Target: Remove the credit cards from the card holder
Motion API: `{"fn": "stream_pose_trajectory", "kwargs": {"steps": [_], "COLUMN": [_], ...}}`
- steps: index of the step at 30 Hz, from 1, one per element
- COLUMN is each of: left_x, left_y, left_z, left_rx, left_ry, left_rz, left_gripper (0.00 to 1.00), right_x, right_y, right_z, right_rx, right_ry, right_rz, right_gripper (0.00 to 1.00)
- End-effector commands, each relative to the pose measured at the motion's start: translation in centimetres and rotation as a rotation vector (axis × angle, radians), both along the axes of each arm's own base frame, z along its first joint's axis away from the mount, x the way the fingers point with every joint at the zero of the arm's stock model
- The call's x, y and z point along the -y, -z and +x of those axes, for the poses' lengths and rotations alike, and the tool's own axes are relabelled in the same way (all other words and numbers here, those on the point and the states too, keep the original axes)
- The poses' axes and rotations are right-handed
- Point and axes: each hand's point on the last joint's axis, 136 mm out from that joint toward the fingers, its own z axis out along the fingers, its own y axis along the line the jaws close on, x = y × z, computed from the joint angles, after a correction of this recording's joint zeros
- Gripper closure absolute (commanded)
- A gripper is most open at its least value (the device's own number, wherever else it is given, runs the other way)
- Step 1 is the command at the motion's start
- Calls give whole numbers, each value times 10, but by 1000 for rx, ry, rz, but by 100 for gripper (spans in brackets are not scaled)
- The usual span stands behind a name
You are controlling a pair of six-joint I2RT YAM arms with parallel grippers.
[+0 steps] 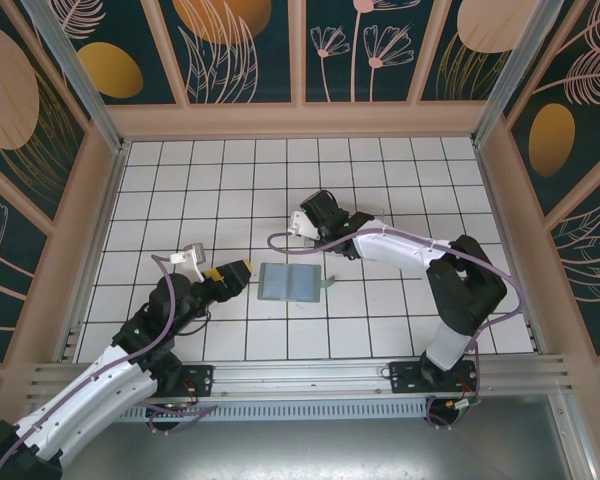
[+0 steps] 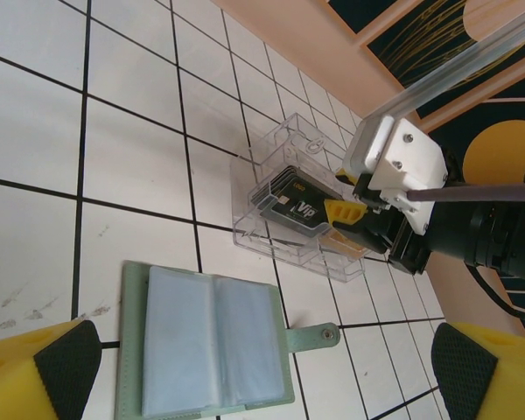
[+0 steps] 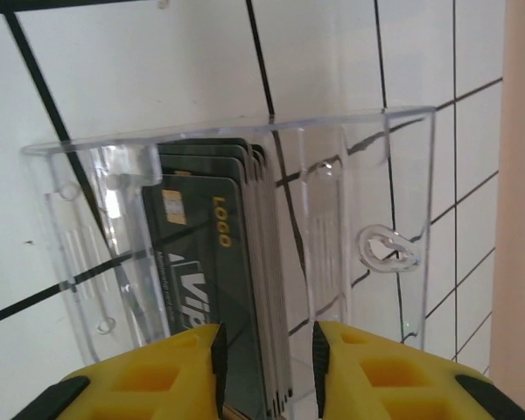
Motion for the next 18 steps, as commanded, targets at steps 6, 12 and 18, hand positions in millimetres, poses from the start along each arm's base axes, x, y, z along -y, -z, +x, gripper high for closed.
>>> {"fn": "stream_pose_trajectory", "kwargs": {"steps": [6, 12, 18], "left_x": [-7, -10, -21], "left_y": [16, 40, 53], "left_z": [6, 19, 41], "left_rx": [-32, -136, -196], "left_ry": [-50, -113, -237], "left_rz": [59, 153, 238], "left_gripper": [2, 2, 1], "right_x": [-4, 14, 53], "right_y": [-45, -91, -122], "right_z": [17, 13, -4], "right_rx": [84, 87, 147], "right_ry": [163, 342, 481], "right_rz": [225, 594, 924], "right_gripper": [48, 28, 1]}}
